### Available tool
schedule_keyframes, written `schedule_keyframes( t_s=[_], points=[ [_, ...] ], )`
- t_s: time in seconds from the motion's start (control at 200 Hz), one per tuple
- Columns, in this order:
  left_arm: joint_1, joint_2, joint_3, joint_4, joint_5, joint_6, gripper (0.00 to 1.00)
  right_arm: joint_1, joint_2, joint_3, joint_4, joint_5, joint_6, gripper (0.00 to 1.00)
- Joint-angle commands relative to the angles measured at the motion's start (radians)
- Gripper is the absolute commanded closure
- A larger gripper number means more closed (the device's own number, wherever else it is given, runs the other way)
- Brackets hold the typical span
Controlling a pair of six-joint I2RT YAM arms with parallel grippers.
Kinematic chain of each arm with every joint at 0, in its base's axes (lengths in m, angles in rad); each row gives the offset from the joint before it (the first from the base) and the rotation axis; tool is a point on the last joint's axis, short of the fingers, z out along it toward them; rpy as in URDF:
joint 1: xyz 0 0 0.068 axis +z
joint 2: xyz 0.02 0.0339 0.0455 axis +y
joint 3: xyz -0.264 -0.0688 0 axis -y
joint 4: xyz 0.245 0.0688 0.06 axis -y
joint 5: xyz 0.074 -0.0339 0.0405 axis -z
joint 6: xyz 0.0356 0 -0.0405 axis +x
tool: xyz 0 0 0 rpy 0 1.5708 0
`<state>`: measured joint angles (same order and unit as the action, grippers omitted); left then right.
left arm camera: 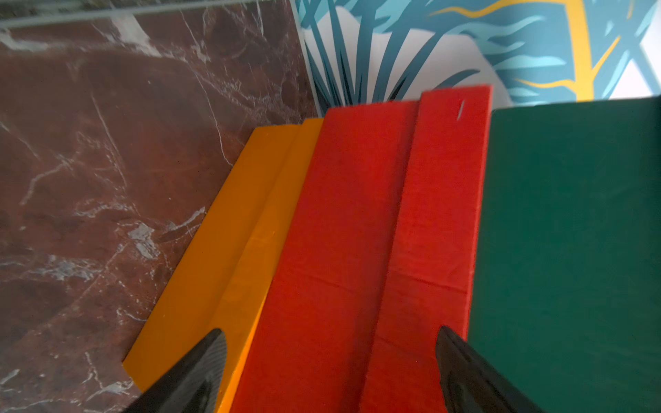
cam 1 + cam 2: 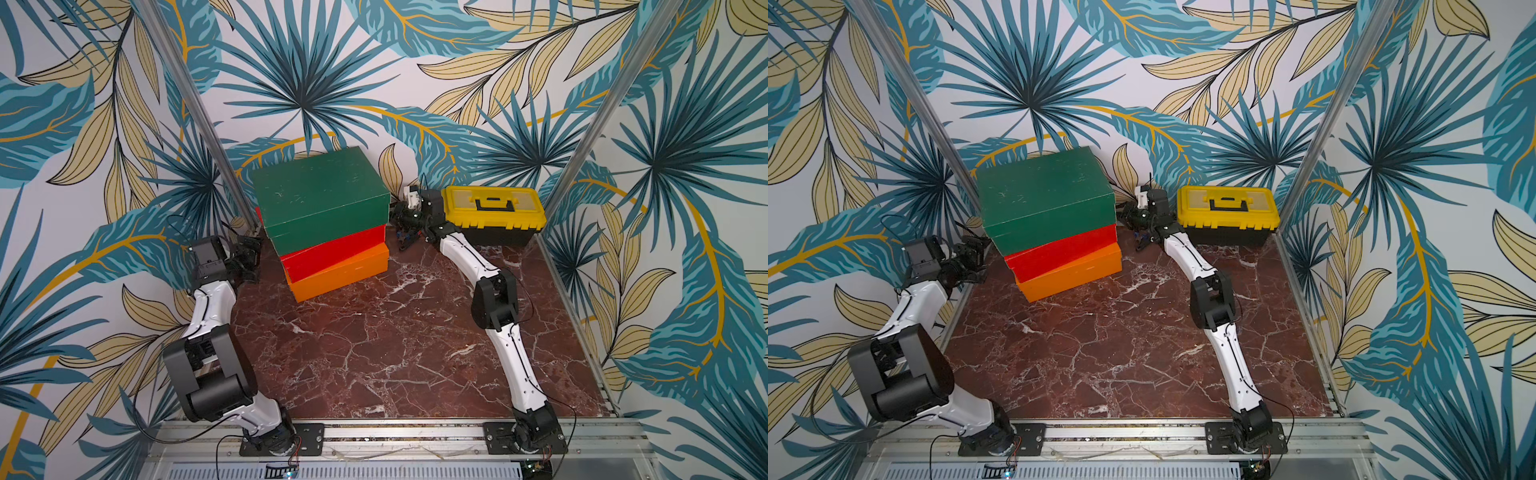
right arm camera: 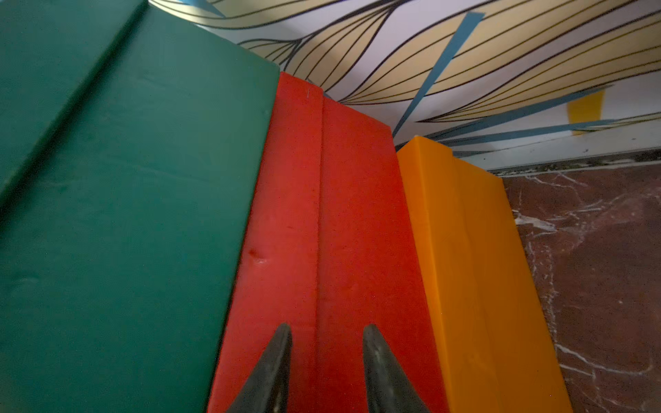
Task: Stack the shoeboxes
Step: Move the shoebox to the shoebox.
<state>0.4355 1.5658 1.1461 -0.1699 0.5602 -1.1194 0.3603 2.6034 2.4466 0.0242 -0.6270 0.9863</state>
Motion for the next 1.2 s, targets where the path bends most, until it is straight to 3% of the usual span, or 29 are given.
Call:
schedule_keyframes(
  t_s=[0.0,0.29,0.531,0.726,1.192],
  points=[
    [-0.036,0.023,0.02,0.02,-0.006,0.006,0.08,0.008,-0.019,-0.045,0.017,-0.026,-0.023,0.64],
    [-0.079,0.021,0.005,0.02,-0.018,0.024,0.08,0.035,-0.185,-0.355,0.205,-0.036,0.007,0.65],
    [-0.082,-0.049,-0.043,0.02,-0.032,0.021,0.08,0.078,-0.307,-0.489,0.225,-0.024,-0.035,0.65],
    [-0.081,-0.085,-0.078,0.02,-0.042,0.027,0.08,0.086,-0.28,-0.485,0.223,-0.035,-0.023,0.66],
    [-0.078,-0.005,-0.043,0.02,-0.017,0.034,0.08,0.065,-0.21,-0.425,0.117,0.003,-0.039,0.66]
  ],
)
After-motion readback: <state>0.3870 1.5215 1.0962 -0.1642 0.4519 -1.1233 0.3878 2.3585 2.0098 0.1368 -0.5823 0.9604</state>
